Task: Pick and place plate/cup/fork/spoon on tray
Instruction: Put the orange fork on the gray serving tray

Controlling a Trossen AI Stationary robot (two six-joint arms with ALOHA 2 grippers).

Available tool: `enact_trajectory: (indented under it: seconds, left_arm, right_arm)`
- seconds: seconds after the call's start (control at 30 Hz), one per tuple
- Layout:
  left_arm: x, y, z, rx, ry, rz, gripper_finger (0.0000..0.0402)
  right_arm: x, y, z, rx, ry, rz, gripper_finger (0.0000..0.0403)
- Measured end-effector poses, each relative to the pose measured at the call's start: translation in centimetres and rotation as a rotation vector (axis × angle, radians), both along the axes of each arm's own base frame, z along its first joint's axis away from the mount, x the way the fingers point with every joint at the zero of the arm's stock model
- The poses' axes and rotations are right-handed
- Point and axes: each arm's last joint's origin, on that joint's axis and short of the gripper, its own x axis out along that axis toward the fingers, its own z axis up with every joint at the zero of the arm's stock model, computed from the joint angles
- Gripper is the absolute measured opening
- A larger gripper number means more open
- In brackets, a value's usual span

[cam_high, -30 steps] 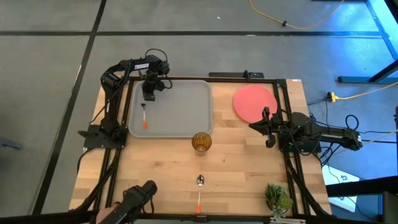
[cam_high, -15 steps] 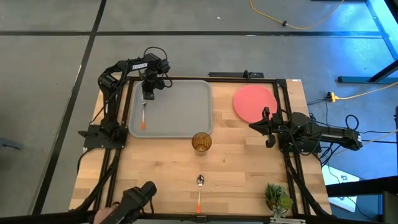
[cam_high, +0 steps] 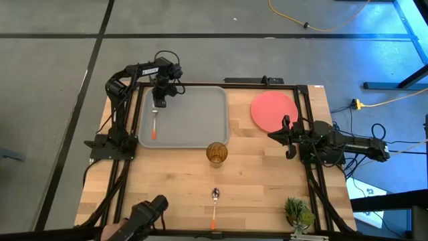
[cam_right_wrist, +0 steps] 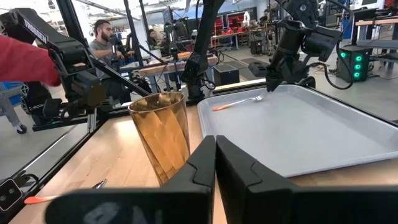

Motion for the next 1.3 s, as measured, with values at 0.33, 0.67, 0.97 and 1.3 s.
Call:
enact_trajectory:
  seconds: [0.33,0.67,0.97,1.3]
  left_arm:
    - [0.14,-0.30,0.07,-0.014,0.006,0.024,0.0045]
    - [0.12,-0.28,0.07,-0.016,0.004,0.017,0.0022]
    - [0.26,-0.11,-0.03,0.000,-0.015,0.019,0.0039]
    - [0.24,-0.01,-0.06,0.013,-0.015,0.035,0.0055]
  right_arm:
    - [0.00,0.00,0.00,-0.001,0.000,0.000,0.0016]
    - [0.00,0.00,0.00,0.002,0.000,0.000,0.0016]
    - [0.00,0.00,0.00,0.002,0.000,0.000,0.0016]
    - [0.00,0.00,0.01,0.002,0.000,0.000,0.0016]
